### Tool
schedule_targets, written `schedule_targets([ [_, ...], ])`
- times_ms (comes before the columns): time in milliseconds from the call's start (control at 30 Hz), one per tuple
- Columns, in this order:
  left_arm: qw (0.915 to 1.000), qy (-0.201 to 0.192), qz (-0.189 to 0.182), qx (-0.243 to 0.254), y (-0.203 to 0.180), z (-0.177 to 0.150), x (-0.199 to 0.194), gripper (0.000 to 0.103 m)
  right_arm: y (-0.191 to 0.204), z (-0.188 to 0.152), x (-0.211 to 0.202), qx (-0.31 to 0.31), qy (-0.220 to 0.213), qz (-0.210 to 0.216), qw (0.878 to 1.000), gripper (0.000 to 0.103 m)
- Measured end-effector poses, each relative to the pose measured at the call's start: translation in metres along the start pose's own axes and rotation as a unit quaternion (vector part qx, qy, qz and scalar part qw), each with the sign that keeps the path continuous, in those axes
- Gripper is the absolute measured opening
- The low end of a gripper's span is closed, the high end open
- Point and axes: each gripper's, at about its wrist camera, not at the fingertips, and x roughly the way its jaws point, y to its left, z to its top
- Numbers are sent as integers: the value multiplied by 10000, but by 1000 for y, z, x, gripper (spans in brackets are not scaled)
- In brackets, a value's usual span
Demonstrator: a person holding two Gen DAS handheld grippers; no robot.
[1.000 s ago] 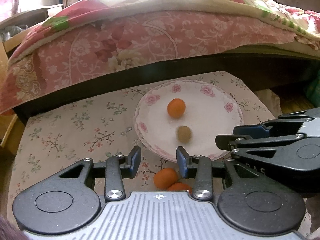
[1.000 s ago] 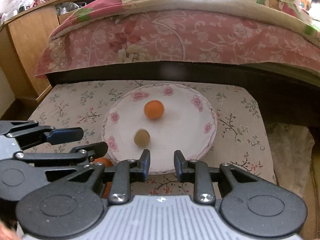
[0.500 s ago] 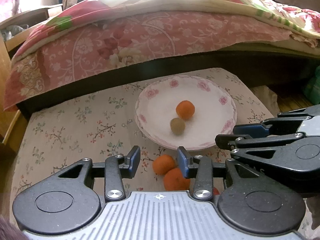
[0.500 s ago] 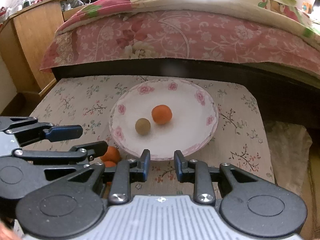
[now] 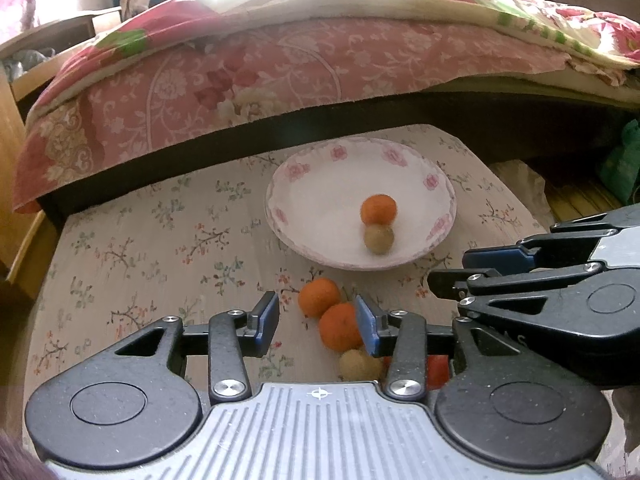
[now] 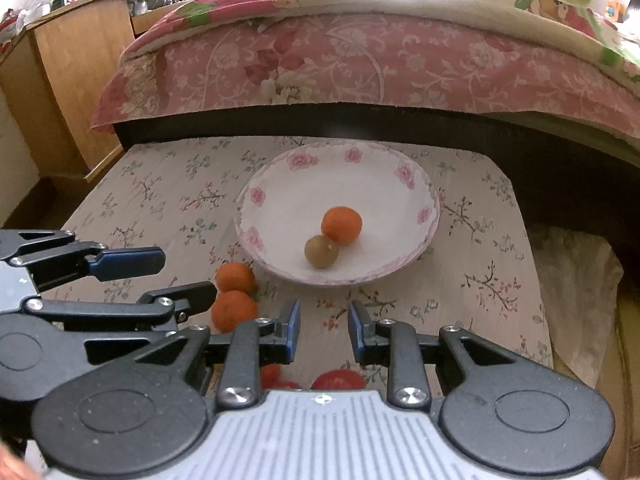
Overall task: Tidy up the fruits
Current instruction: 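Move both tools back toward the remaining fruits on the tablecloth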
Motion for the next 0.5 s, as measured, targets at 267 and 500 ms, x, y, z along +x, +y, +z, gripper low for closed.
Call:
schedule_targets([
  [267,10000,58,-28,-54,6,-13,-12,53,10,-11,-7,-60,85,113,9999,27],
  [500,9997,135,7,-179,19,-29,-26,53,23,-19,-11,-184,153,259,9994,27],
])
